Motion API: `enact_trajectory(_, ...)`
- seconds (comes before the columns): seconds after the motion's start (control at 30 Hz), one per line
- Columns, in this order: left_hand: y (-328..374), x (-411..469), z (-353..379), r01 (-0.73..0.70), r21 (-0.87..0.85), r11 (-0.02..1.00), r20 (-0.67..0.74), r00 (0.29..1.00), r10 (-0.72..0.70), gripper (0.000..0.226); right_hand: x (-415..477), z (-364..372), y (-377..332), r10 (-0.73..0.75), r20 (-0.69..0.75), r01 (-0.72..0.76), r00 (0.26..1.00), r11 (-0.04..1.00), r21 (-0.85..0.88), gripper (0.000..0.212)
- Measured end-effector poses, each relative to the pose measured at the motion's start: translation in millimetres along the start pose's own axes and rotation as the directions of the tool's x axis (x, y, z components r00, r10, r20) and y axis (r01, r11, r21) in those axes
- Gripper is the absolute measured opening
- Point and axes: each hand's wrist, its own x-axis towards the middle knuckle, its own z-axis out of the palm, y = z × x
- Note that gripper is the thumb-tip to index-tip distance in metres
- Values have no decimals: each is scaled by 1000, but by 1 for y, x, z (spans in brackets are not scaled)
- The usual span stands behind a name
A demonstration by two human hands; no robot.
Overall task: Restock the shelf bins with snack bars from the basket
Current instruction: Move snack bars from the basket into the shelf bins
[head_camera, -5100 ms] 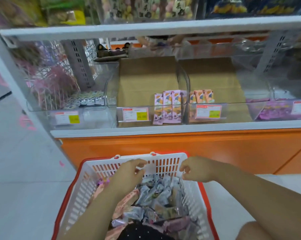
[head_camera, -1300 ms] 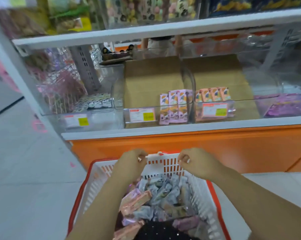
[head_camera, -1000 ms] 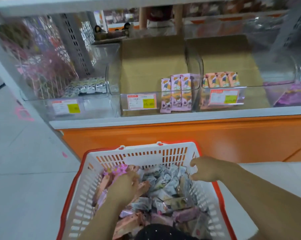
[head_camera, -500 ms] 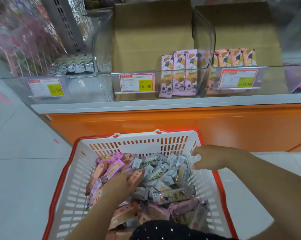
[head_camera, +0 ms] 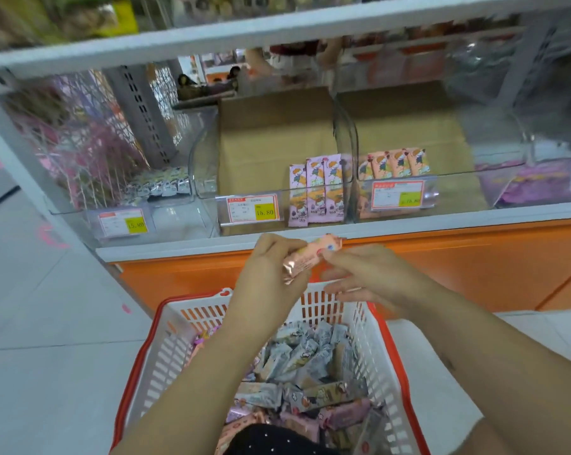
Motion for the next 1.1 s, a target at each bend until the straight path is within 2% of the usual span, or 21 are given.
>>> enact_trajectory(0.13, 43, 9, -4, -97, -70, 993, -16, 995, 96, 36, -20, -10, -16, -118, -107, 134, 987, 978, 159, 23)
enact_trajectory(0.2, 58, 10, -3, -87, -144, 986, -24, 996, 84, 36, -28, -16, -20, -168, -133, 195, 977, 953, 231, 16)
enact_trajectory(0.33, 78, 19, -1, 87, -332, 939, -21, 995, -100, 39, -34, -26, -23, -228, -149, 263, 962, 917, 298, 24)
enact_trajectory(0.47, 95, 26, 12, 273, -428, 862, 84, 961, -262, 22, -36, -30, -25, -250, -226, 322, 942, 865, 384, 18)
enact_trajectory(0.53, 101, 26, 25, 316, -498, 808, 72, 943, -325, 19, -33, -32, -21, -251, -323, 348, 912, 892, 288, 16)
enact_trajectory(0.63, 107, 28, 46, 319, -608, 727, 18, 921, -389, 12, -31, -36, -18, -344, -477, 400, 809, 916, 17, 5)
enact_trajectory(0.67, 107, 31, 52, 312, -625, 716, 0, 917, -400, 12, -30, -37, -20, -365, -516, 409, 775, 912, -32, 9)
enact_trajectory(0.73, 106, 40, 60, 275, -611, 742, -7, 936, -352, 17, -28, -42, -23, -365, -582, 418, 727, 907, -47, 21)
enact_trajectory(0.83, 102, 56, 63, 176, -590, 788, 58, 983, -176, 19, -21, -58, -32, -368, -673, 434, 641, 898, -78, 30)
enact_trajectory(0.87, 101, 62, 61, 130, -531, 837, 67, 991, -112, 22, -19, -64, -36, -388, -690, 453, 610, 886, -98, 33)
enact_trajectory(0.93, 97, 71, 57, 31, -275, 961, 33, 999, -23, 33, -12, -77, -43, -440, -705, 491, 556, 858, -149, 33)
enact_trajectory(0.97, 94, 75, 57, 2, -154, 988, 1, 1000, -2, 39, -7, -83, -46, -467, -705, 496, 533, 848, -187, 33)
enact_trajectory(1.03, 86, 82, 58, 21, 5, 1000, -50, 999, -21, 45, 5, -93, -52, -525, -699, 467, 486, 832, -300, 34)
enact_trajectory(1.1, 82, 85, 60, 100, 81, 992, -45, 994, -96, 46, 21, -102, -59, -590, -688, 394, 422, 803, -447, 34)
